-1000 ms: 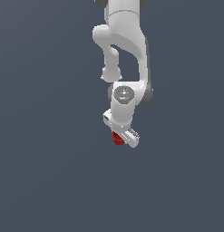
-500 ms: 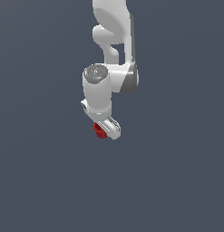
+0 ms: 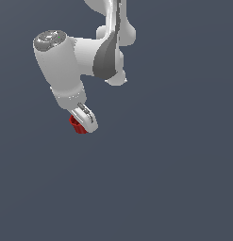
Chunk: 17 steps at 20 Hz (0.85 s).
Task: Pick up the object and move it to a goal position.
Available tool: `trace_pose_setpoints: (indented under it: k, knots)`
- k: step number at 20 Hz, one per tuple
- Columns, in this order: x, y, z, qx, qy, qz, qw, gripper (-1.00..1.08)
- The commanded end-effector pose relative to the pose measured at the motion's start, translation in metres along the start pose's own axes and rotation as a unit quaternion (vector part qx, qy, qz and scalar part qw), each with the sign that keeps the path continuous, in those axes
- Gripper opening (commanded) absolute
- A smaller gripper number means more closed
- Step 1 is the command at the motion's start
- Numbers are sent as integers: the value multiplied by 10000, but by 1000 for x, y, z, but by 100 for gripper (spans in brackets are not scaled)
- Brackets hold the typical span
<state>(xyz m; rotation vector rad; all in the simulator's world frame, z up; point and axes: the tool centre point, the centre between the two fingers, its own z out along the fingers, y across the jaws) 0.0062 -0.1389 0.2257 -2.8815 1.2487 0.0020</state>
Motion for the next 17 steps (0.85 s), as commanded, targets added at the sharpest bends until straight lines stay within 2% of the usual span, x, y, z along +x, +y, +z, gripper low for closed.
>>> trace_pose_setpoints:
  k: [1, 9, 17]
  knots:
    - [17, 15, -21, 3, 4, -4, 10000, -100]
    - [50, 42, -59, -2, 8, -7, 10000, -100]
    - [60, 48, -68, -2, 8, -7, 10000, -100]
